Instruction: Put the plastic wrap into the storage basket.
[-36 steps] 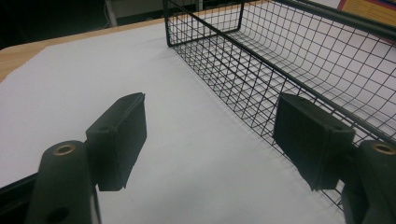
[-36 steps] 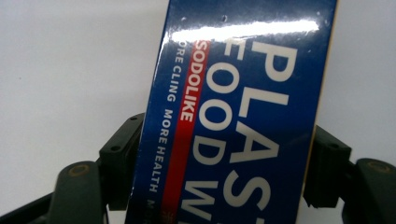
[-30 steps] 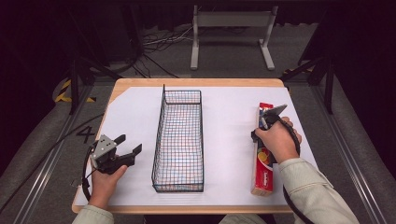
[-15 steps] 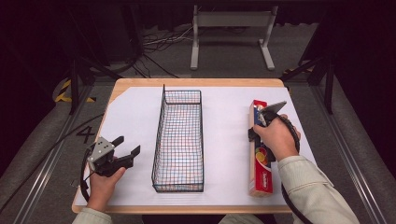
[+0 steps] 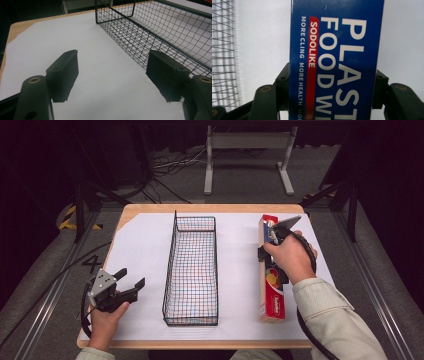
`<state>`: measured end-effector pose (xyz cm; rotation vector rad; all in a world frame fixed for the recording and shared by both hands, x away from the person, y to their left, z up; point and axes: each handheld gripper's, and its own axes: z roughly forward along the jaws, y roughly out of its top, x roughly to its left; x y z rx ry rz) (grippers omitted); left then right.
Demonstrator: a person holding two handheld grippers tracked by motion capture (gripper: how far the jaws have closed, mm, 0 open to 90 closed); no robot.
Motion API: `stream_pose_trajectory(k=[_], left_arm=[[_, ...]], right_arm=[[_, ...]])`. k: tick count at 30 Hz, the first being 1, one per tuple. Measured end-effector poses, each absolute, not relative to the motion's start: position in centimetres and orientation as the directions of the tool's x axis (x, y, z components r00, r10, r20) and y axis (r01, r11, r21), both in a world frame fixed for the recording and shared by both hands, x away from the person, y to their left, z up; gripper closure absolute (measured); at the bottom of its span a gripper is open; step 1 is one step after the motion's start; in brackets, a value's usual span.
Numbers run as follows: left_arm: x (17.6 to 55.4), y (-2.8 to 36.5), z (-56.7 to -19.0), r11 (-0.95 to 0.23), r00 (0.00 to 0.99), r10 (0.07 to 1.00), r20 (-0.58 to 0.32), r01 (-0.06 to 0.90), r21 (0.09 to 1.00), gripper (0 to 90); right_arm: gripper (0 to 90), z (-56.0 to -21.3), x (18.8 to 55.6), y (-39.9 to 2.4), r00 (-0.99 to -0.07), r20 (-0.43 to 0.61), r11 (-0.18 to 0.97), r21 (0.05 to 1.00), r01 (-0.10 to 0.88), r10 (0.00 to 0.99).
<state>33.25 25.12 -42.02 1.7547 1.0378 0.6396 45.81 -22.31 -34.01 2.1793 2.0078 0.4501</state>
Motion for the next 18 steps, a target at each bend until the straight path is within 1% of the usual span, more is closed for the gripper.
stream_pose_trajectory(k=[18], left_arm=[[34.2,24.6,-42.0,-0.171,0.514,0.857,-0.039,0.355,0.919,26.4]], right_arm=[[39.4,-31.1,46.6,-15.7,-0.002,0.154,-0.045,0.301,0.953,0.988]])
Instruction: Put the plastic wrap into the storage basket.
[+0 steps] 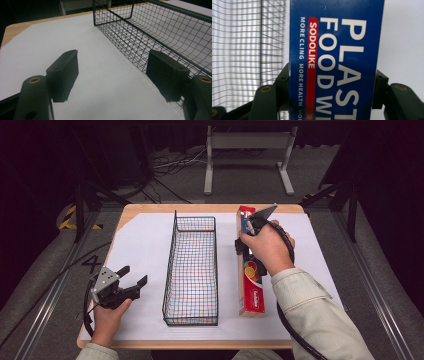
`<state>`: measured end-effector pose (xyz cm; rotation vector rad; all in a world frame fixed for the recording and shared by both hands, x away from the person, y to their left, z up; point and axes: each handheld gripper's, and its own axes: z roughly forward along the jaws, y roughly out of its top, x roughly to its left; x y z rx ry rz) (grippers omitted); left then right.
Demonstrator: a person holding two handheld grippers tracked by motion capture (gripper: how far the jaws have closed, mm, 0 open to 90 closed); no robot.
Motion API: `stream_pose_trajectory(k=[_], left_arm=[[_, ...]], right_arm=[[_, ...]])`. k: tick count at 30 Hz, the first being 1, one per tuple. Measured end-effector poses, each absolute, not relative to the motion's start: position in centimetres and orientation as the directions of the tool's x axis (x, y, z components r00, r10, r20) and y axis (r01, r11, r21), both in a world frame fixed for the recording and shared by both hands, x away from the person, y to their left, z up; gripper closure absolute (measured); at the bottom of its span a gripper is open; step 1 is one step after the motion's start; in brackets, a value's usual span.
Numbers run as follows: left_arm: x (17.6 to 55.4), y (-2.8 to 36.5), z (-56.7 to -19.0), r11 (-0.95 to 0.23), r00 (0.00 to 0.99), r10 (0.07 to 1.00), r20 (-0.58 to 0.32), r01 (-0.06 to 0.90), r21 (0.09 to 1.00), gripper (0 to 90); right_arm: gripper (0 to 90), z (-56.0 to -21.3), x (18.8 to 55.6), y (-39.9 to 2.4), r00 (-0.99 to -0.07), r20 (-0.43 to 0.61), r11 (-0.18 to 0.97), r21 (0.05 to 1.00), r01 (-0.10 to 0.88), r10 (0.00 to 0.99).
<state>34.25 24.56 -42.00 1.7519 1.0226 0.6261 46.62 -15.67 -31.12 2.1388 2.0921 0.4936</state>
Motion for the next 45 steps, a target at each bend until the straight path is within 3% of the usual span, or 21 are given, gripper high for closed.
stream_pose_trajectory(k=[26,45], left_arm=[[35.0,23.9,-42.0,-0.172,0.530,0.847,-0.044,0.352,0.920,26.4],[34.9,23.9,-42.0,-0.169,0.528,0.848,-0.048,0.354,0.920,26.4]], right_arm=[[39.5,-29.4,47.0,-7.9,-0.074,0.180,0.018,0.297,0.955,0.981],[39.4,-30.2,48.0,-4.8,-0.049,0.233,-0.021,0.288,0.958,0.971]])
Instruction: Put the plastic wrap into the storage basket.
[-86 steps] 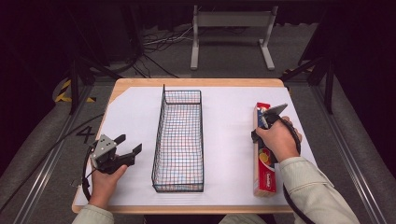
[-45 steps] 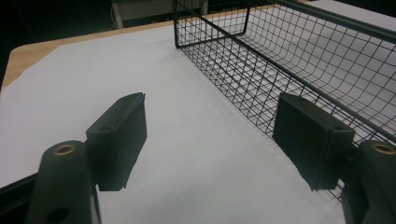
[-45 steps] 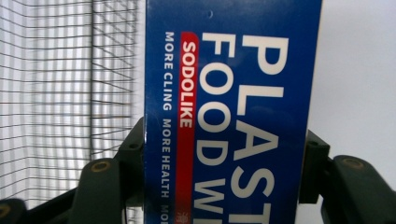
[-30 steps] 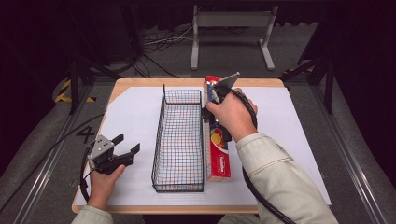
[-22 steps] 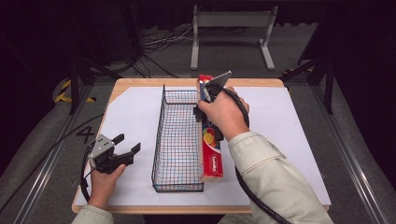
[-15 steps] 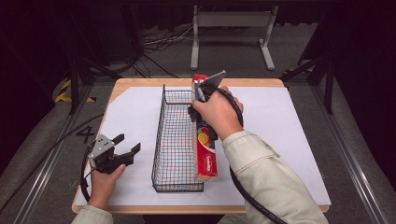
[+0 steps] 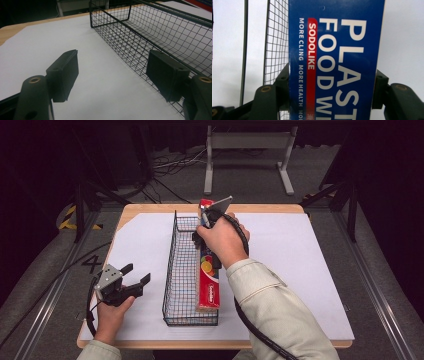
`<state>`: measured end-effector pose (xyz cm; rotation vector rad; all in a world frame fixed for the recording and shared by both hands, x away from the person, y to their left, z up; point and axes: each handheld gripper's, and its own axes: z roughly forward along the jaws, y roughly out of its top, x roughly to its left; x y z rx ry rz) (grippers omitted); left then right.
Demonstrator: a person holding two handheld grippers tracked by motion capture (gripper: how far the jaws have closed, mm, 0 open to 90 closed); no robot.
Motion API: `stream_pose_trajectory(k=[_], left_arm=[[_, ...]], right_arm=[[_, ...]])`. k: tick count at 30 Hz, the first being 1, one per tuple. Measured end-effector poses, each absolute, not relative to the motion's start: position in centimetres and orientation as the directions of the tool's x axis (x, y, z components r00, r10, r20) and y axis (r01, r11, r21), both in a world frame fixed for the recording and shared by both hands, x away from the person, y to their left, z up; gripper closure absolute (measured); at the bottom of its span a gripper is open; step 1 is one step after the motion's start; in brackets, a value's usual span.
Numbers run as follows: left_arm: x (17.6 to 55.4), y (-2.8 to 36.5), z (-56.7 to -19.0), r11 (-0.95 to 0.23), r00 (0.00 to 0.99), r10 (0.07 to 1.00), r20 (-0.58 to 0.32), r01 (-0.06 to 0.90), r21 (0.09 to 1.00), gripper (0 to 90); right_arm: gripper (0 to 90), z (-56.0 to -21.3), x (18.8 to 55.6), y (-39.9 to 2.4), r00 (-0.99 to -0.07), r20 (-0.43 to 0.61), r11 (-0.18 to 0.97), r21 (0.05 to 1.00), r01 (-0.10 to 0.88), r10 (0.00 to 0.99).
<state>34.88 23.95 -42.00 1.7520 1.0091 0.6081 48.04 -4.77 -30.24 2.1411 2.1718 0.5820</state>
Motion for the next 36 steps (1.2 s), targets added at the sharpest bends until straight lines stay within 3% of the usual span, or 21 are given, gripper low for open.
stream_pose_trajectory(k=[36], left_arm=[[34.9,24.0,-42.1,-0.178,0.527,0.849,-0.037,0.352,0.919,26.4]], right_arm=[[39.3,-34.7,48.8,-2.1,-0.034,0.184,-0.013,0.246,0.969,0.982]])
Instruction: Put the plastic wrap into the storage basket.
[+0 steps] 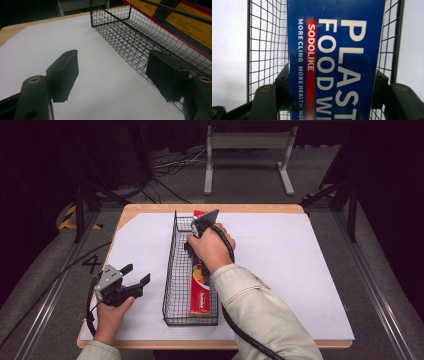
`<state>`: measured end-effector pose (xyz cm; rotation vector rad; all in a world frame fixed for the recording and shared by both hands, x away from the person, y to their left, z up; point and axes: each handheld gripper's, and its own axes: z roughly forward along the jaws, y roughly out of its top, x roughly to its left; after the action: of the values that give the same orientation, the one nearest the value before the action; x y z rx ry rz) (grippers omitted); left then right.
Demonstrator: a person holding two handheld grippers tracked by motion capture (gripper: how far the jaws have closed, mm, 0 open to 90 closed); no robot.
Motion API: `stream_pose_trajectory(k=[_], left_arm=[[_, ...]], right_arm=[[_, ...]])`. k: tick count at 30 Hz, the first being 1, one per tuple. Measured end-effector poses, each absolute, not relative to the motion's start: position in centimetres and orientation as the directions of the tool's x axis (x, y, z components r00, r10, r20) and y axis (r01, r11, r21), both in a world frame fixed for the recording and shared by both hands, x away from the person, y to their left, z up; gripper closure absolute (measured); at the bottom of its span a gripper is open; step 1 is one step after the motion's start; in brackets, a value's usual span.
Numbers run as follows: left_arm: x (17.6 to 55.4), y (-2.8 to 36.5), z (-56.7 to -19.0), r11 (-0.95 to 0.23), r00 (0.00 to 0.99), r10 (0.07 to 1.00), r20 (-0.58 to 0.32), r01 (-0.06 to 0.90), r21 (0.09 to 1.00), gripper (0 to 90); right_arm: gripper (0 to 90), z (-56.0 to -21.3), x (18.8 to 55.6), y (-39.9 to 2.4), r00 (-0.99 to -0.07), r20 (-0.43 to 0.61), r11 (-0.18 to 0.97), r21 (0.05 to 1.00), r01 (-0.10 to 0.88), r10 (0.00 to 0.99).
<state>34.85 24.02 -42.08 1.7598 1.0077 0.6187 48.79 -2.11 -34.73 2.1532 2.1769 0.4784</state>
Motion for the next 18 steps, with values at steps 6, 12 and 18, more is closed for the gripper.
stream_pose_trajectory(k=[6,12,18], left_arm=[[34.9,24.0,-42.1,-0.179,0.527,0.849,-0.037,0.353,0.918,26.4],[34.9,24.0,-42.1,-0.179,0.527,0.849,-0.036,0.352,0.919,26.4],[34.9,24.0,-42.1,-0.179,0.527,0.849,-0.036,0.352,0.919,26.4]], right_arm=[[39.3,-35.5,48.9,-1.8,-0.030,0.166,-0.010,0.235,0.972,0.986],[39.3,-36.3,48.9,-1.7,-0.027,0.159,-0.008,0.215,0.977,0.987],[39.2,-36.8,49.0,-1.6,-0.021,0.139,-0.010,0.217,0.976,0.990]])
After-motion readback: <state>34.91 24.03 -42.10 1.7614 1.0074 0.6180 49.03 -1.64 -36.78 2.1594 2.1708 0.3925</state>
